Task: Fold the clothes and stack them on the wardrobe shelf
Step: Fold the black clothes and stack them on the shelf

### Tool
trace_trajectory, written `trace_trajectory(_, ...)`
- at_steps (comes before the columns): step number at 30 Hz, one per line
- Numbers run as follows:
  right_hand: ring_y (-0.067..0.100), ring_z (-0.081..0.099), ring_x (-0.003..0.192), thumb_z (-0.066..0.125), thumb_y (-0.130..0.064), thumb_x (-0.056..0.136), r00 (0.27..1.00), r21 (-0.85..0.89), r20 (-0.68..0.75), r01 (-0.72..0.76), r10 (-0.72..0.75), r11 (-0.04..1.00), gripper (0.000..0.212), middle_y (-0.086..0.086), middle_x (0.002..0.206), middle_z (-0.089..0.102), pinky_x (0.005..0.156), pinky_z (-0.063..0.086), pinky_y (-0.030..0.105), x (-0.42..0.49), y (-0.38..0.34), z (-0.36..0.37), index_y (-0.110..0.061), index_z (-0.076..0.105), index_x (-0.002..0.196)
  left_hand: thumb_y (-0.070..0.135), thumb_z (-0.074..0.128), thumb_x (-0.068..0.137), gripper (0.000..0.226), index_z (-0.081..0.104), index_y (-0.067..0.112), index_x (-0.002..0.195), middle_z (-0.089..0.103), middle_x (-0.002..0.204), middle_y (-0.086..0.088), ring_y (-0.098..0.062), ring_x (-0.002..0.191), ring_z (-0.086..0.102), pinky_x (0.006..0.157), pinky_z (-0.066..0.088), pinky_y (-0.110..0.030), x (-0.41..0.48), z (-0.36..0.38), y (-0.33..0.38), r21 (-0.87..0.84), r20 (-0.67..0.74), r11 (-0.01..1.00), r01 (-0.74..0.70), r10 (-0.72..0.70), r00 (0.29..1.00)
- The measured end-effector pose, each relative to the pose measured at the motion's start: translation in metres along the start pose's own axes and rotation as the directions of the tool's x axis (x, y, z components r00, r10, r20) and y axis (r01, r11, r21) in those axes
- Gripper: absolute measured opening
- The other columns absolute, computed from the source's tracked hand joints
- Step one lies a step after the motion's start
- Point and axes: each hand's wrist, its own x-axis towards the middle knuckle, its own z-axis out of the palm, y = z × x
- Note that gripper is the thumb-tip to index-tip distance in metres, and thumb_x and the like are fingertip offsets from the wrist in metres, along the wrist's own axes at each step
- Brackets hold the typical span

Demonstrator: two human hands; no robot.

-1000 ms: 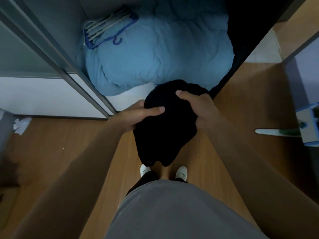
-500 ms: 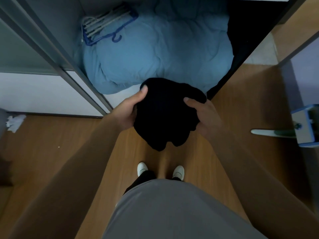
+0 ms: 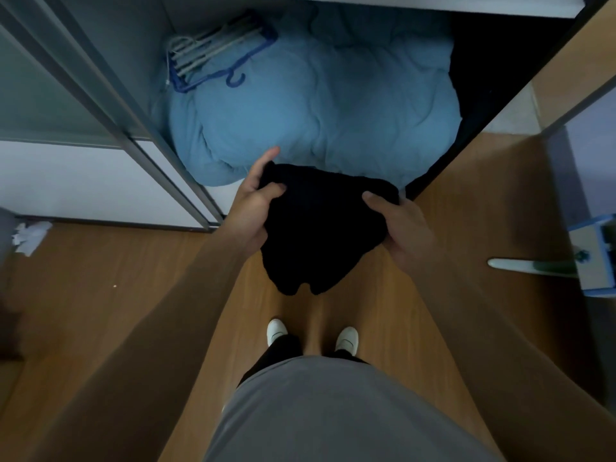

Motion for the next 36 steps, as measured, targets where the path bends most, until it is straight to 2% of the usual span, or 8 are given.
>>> trace_trajectory(5,0.017,0.06,0.123,0.063,-0.018,0.097,0.983,0.005,-0.08,0.168,-0.167,0.986,0.051,0.001,0.139,0.059,0.108,0.046,0.04,0.01,-0.008,0.017,-0.026,0.047,0.145,-0.006,0.042,0.094,0.05,0.06,0.02,0.132,0.064,0.118,-0.007,-0.02,0.103,0.063,0.076,0.054,-0.023,0.002,-0.016,0.016,0.064,-0.07,0.998,-0.014,0.019,0.997)
trace_trajectory(10,0.005,0.061,0.118,0.075,-0.031,0.087,0.968,-0.22,0.157,0.228,-0.197,0.949,0.055,-0.006,0.133,0.061,0.101,0.051,0.027,0.011,-0.005,0.041,-0.036,0.053,0.138,-0.007,0.043,0.093,0.045,0.058,0.017,0.128,0.064,0.122,-0.009,-0.024,0.111,0.062,0.086,0.056,-0.031,0.006,-0.033,0.027,-0.059,-0.078,0.998,-0.006,0.001,0.997)
trace_trajectory(13,-0.003,0.058,0.117,0.077,-0.019,0.085,0.947,-0.307,0.212,0.3,-0.243,0.903,0.064,-0.012,0.134,0.058,0.092,0.051,0.015,0.016,-0.002,0.057,-0.037,0.05,0.141,-0.009,0.043,0.09,0.045,0.058,0.021,0.121,0.062,0.119,-0.009,-0.025,0.108,0.061,0.08,0.057,-0.032,0.01,-0.044,0.034,-0.035,-0.055,0.999,-0.023,0.021,0.998)
trace_trajectory(18,0.004,0.061,0.116,0.066,0.004,0.088,0.915,-0.336,0.206,0.399,-0.347,0.853,0.055,-0.005,0.129,0.063,0.096,0.05,0.018,0.024,-0.014,0.08,-0.029,0.062,0.132,-0.02,0.046,0.081,0.059,0.058,0.026,0.116,0.055,0.118,-0.012,-0.027,0.102,0.058,0.065,0.056,-0.031,0.019,-0.075,0.047,0.135,0.016,0.985,-0.104,0.103,0.995)
trace_trajectory(25,0.007,0.044,0.126,0.065,0.002,0.088,0.862,-0.714,0.303,0.488,-0.406,0.502,0.065,-0.001,0.141,0.05,0.1,0.028,0.002,0.032,-0.032,0.119,-0.02,0.044,0.145,-0.03,0.04,0.071,0.071,0.058,0.026,0.11,0.057,0.11,-0.009,-0.025,0.104,0.057,0.074,0.055,-0.032,0.039,-0.102,0.069,0.224,0.093,0.947,-0.229,0.213,0.973)
trace_trajectory(28,0.02,0.057,0.116,0.063,-0.005,0.091,0.845,-0.846,0.264,0.434,-0.465,0.309,0.037,0.008,0.125,0.063,0.095,0.04,0.019,0.038,-0.037,0.132,-0.013,0.062,0.128,-0.028,0.042,0.071,0.071,0.061,0.029,0.109,0.064,0.104,0.002,-0.017,0.102,0.062,0.077,0.055,-0.03,0.047,-0.107,0.075,0.325,0.066,0.908,-0.266,0.259,0.964)
trace_trajectory(32,0.022,0.062,0.099,0.069,-0.022,0.089,0.82,-0.913,0.172,0.341,-0.545,0.225,0.015,0.005,0.104,0.067,0.079,0.048,0.032,0.044,-0.044,0.143,-0.018,0.071,0.103,-0.02,0.045,0.076,0.062,0.062,0.033,0.105,0.065,0.097,0.016,0.004,0.093,0.063,0.077,0.052,-0.016,0.056,-0.116,0.089,0.52,0.05,0.788,-0.329,0.356,0.933)
trace_trajectory(36,0.022,0.05,0.109,0.08,-0.032,0.079,0.768,-0.925,0.132,0.323,-0.626,0.201,0.021,0.001,0.108,0.054,0.079,0.043,0.032,0.051,-0.049,0.148,-0.021,0.072,0.096,-0.016,0.047,0.083,0.05,0.065,0.026,0.104,0.065,0.103,0.01,-0.004,0.1,0.062,0.09,0.052,-0.019,0.064,-0.131,0.102,0.645,0.023,0.675,-0.36,0.454,0.891)
